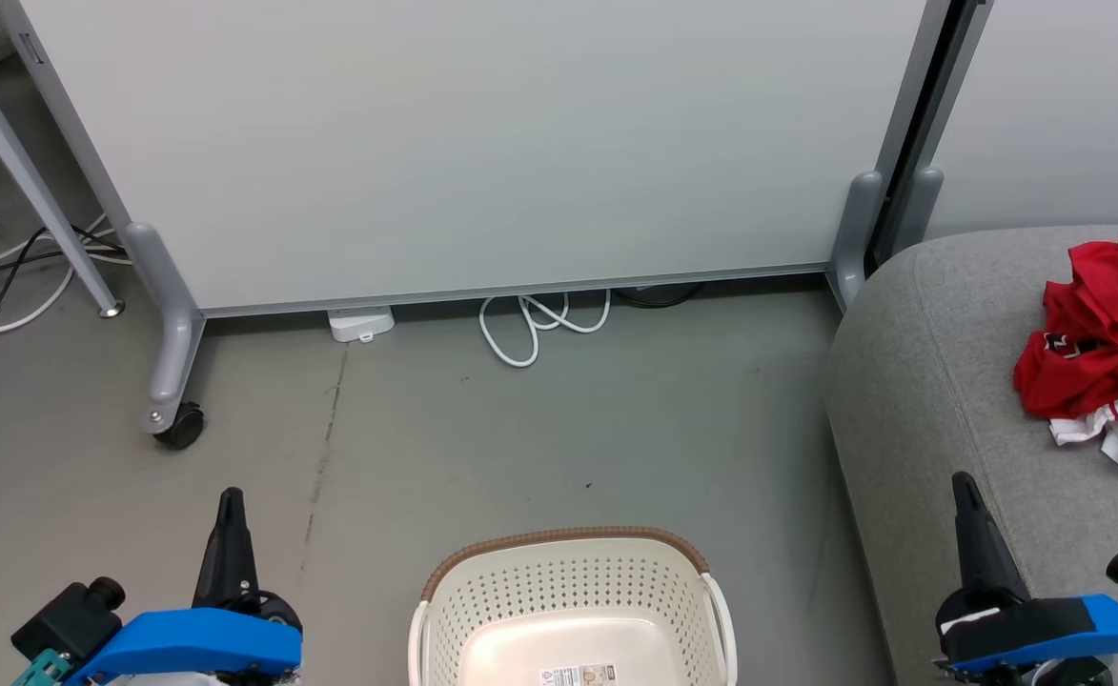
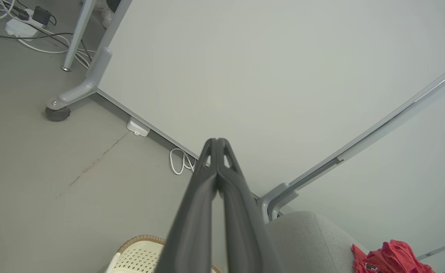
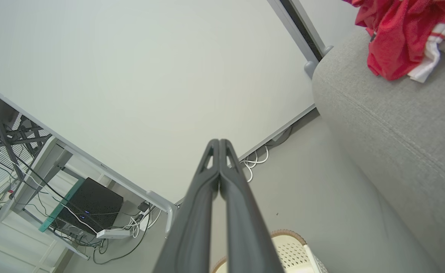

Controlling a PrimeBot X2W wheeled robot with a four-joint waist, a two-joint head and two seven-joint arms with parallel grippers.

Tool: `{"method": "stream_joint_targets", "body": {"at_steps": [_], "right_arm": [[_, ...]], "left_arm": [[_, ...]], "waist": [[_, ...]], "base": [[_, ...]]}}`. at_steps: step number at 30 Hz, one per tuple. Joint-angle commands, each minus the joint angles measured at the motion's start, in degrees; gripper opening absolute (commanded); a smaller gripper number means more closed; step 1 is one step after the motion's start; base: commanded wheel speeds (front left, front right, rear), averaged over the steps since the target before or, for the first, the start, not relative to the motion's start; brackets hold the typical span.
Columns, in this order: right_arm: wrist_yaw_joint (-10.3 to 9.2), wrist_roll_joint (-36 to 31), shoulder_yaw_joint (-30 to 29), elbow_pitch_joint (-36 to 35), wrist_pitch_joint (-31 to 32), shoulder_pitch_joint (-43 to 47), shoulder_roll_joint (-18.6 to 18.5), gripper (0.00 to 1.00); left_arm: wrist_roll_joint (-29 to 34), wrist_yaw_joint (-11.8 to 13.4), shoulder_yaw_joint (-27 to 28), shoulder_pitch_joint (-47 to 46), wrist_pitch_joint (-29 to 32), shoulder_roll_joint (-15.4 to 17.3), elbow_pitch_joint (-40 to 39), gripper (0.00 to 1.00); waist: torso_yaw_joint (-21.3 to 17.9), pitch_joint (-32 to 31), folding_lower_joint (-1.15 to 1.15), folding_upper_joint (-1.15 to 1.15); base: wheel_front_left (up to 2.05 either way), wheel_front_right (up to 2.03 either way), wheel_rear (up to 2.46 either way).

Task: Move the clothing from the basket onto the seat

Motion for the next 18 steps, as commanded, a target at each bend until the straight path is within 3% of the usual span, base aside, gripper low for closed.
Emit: {"method": "stream_joint_targets", "body": {"at_steps": [1, 18], "right_arm": [[0.02, 2.0, -0.3, -0.5, 0.4, -1.9, -0.2, 0.00], [0.02, 14.1, -0.8, -0.1, 3.6, -2.9, -0.2, 0.00]], "left_arm": [[-1.9, -0.3, 0.5, -1.8, 0.4, 0.1, -0.7, 0.00], [-14.1, -0.7, 1.7, -2.9, 3.5, 0.1, -0.5, 0.00]], "waist": [[0.0, 0.0, 0.00, 0.00], [-0.7, 0.2, 0.00, 0.00]], "base": [[0.00, 0.00, 0.00], [0.00, 0.00, 0.00]]}}
